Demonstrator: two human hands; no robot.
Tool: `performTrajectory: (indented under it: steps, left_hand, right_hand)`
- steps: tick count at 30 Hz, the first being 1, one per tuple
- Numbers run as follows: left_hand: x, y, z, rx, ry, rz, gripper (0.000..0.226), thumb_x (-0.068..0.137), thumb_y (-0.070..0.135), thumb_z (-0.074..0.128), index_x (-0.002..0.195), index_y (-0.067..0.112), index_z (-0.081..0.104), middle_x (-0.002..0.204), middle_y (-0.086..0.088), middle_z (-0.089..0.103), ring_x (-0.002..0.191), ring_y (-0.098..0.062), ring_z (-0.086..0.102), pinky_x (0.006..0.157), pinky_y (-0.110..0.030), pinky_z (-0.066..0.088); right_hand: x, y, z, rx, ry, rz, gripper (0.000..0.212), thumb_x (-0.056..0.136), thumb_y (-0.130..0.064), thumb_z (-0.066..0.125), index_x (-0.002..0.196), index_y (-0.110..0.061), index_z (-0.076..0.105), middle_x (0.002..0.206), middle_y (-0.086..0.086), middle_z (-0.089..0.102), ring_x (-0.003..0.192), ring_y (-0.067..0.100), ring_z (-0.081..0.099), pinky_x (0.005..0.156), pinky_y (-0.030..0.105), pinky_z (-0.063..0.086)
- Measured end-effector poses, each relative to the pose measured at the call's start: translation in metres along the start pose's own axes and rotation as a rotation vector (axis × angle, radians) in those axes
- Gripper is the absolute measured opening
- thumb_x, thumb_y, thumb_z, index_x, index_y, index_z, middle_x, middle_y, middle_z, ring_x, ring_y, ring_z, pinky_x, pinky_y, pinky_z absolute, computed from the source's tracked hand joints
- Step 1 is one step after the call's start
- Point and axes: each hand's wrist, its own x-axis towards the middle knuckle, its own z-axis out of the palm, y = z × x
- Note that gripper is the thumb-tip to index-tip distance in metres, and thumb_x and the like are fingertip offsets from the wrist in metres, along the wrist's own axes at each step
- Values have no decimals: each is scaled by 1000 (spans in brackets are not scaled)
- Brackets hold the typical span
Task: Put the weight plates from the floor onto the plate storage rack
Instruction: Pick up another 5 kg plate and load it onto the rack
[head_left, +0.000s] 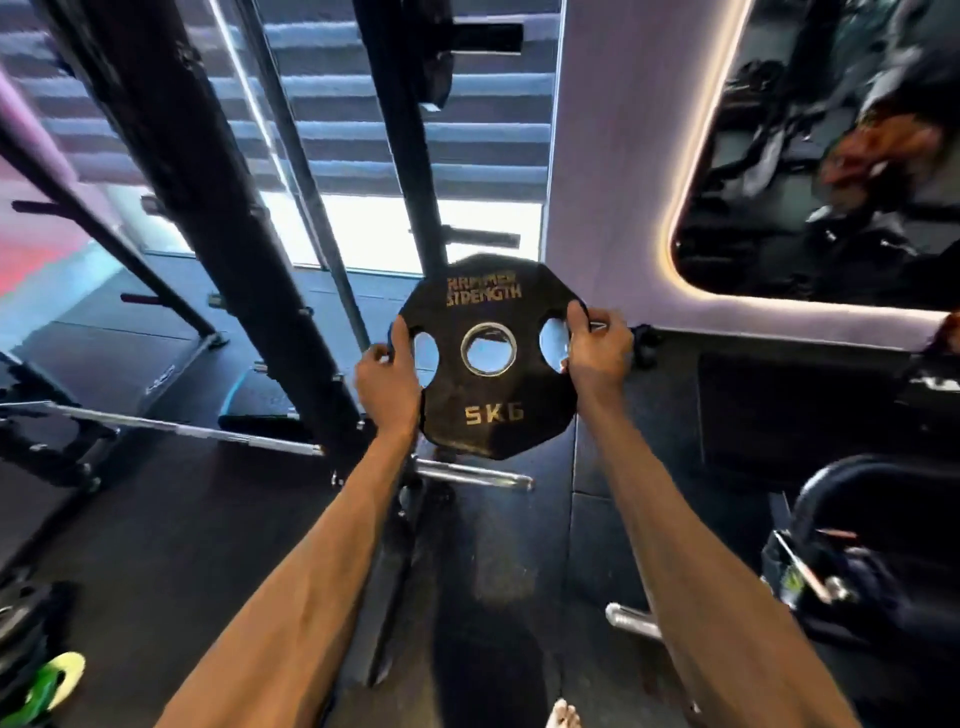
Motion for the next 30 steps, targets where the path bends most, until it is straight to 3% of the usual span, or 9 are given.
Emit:
performTrajectory:
  steps: [4, 6, 9, 12, 15, 19, 24, 27, 30]
  left_hand:
    - [17, 40, 64, -29, -59, 75, 47, 94, 51, 55, 70, 10, 58, 60, 4, 51, 61, -12, 48, 65, -27, 35]
    - [34, 53, 96, -28, -88, 134, 49, 95, 50, 53, 68, 10, 58, 58, 4, 50, 58, -9, 47, 63, -25, 33]
    - [65, 68, 145, -14, -133, 180, 54, 95, 55, 48, 71, 9, 62, 67, -3, 59, 68, -16, 53, 68, -30, 39]
    - [98, 83, 194, -54, -167, 198, 55, 94, 56, 50, 64, 10, 59, 60, 1, 55, 61, -12, 52, 62, -29, 38]
    - [128, 102, 237, -39, -208, 269, 54, 95, 53, 50, 54, 19, 47, 49, 9, 42, 48, -5, 41, 56, -28, 33]
    - [152, 123, 290, -109, -238, 329, 50, 95, 50, 54, 62, 11, 56, 48, 8, 48, 46, -1, 47, 53, -23, 36]
    - [174, 148, 360, -144, -266, 388, 50, 95, 51, 53, 82, 5, 69, 69, -1, 67, 60, -10, 58, 62, -27, 46]
    - [182, 164, 404, -145, -289, 377, 48, 94, 52, 53, 66, 14, 59, 55, 5, 55, 48, -3, 45, 52, -21, 35]
    - [186, 181, 453, -188, -256, 373, 57, 90, 57, 55, 62, 7, 55, 53, -7, 52, 50, -11, 40, 52, -29, 32]
  right_hand:
    - [59, -11, -9, 49, 90, -60, 19, 94, -23, 65, 93, -5, 60, 73, -9, 56, 67, 6, 54, 65, 16, 44]
    - [89, -17, -7, 48, 115, -83, 17, 95, -24, 64, 93, -7, 59, 77, -3, 61, 71, 11, 57, 62, 9, 42]
    - [139, -23, 4, 34, 171, -78, 22, 93, -30, 63, 96, -9, 62, 90, 3, 68, 85, 20, 63, 73, 23, 48]
    - [189, -24, 21, 66, 233, -72, 20, 91, -33, 64, 93, -13, 61, 80, -5, 63, 82, 19, 63, 77, 36, 53]
    - [233, -29, 34, 71, 292, -88, 17, 92, -29, 65, 92, -13, 59, 86, 0, 63, 84, 16, 59, 78, 30, 49]
    - [287, -32, 43, 103, 372, -114, 17, 94, -26, 65, 93, -9, 61, 87, 3, 63, 79, 13, 57, 67, 10, 42]
    - [357, -32, 46, 147, 399, -152, 17, 94, -27, 64, 91, -11, 59, 81, -3, 62, 77, 11, 57, 69, 14, 44]
    - [405, -30, 41, 172, 403, -163, 18, 95, -29, 63, 91, -12, 59, 84, 0, 64, 77, 12, 59, 72, 19, 46]
    - [461, -29, 35, 194, 388, -177, 21, 95, -32, 62, 92, -12, 61, 84, 2, 66, 78, 13, 61, 76, 25, 49]
